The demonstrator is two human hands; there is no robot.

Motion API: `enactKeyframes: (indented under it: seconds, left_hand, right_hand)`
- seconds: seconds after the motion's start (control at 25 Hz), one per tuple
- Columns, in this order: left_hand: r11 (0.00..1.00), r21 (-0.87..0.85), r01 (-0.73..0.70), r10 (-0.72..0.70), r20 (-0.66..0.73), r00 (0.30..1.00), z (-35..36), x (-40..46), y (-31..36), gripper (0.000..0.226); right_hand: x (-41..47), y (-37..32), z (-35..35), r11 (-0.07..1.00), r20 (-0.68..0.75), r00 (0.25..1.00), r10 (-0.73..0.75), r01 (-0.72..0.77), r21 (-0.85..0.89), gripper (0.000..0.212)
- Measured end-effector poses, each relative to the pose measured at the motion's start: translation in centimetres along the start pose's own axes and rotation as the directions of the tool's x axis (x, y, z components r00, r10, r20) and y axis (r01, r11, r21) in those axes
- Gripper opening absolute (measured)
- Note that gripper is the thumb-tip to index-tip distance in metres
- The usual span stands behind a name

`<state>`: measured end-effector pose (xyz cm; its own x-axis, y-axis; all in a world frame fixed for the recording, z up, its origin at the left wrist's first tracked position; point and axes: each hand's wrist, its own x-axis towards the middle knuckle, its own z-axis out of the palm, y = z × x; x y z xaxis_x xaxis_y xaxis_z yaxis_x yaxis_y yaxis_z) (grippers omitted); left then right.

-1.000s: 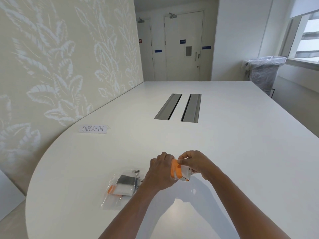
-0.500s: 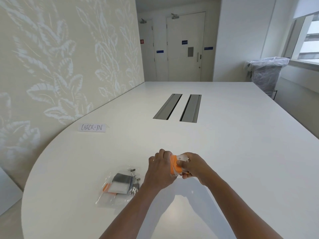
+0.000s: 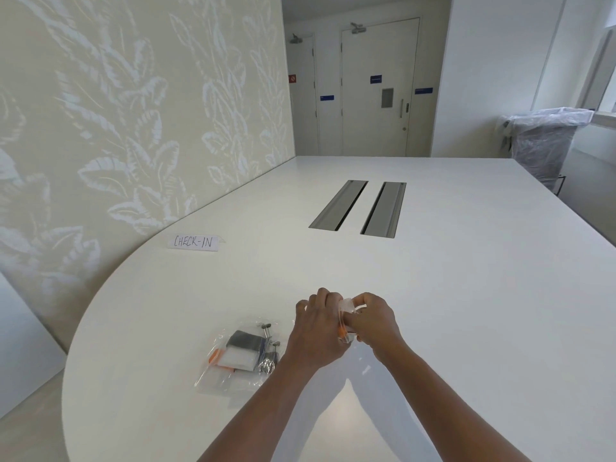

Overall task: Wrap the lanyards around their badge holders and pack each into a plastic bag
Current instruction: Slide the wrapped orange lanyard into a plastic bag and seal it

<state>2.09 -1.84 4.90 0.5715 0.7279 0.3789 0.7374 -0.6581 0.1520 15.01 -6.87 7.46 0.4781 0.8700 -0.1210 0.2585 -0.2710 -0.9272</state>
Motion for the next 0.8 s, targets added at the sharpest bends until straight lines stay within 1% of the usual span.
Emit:
enactKeyframes:
  seconds: [0.08,0.12,0.2,0.28,0.44,0.56,0.68,0.72,0.8]
  left_hand:
    - [1.0,0.007,0.017,-0.017,-0.004,1.0,-0.1,0.2,-0.3,0.052]
    - [1.0,0.014,0.028,-0.028,-0.003,1.0,-0.1,0.3,-0.5,0.053]
    - [0.999,0.012,0.048,-0.047,-0.009,0.999,-0.1,0.3,-0.9,0.054]
    - [0.999,-0.016,0.052,-0.052,-0.022,0.998,-0.1,0.4,-0.9,0.053]
    - [0.997,-0.064,0.031,-0.033,-0.032,0.999,-0.1,0.5,0.2,0.052]
    - [0.997,-0.077,0.017,-0.02,-0.042,0.999,0.2,0.3,0.5,0.05]
    - [0.997,-0.079,0.01,-0.013,-0.03,0.999,0.2,0.2,0.6,0.05]
    - [0.997,-0.078,0.013,-0.015,-0.024,1.0,0.2,0.3,0.6,0.05]
    - [0.997,-0.07,0.031,-0.032,-0.019,0.999,0.1,0.4,0.3,0.051]
  right_hand:
    - [0.1,-0.1,0.0,1.0,0.026,1.0,-0.005,0.006,-0.016,0.011]
    - [0.3,-0.2,-0.3,1.0,0.073,0.997,-0.013,0.014,-0.008,0.01]
    - [0.6,-0.4,-1.0,1.0,0.18,0.983,-0.029,0.028,0.013,0.018]
    - [0.7,-0.4,-1.6,0.998,0.224,0.973,-0.055,0.058,-0.004,0.022]
    - [0.2,-0.6,-1.3,0.997,0.185,0.98,-0.079,0.083,-0.011,0.021]
    - [-0.2,-1.1,-1.1,0.998,0.102,0.993,-0.057,0.06,-0.026,0.013]
    - [-0.4,-1.0,-1.0,0.997,0.058,0.996,-0.074,0.075,-0.02,0.011]
    - [-0.6,-1.0,-1.0,0.997,0.069,0.994,-0.08,0.08,-0.009,0.012]
    - [-0.6,-0.9,-1.4,0.995,0.168,0.98,-0.104,0.102,0.02,0.016]
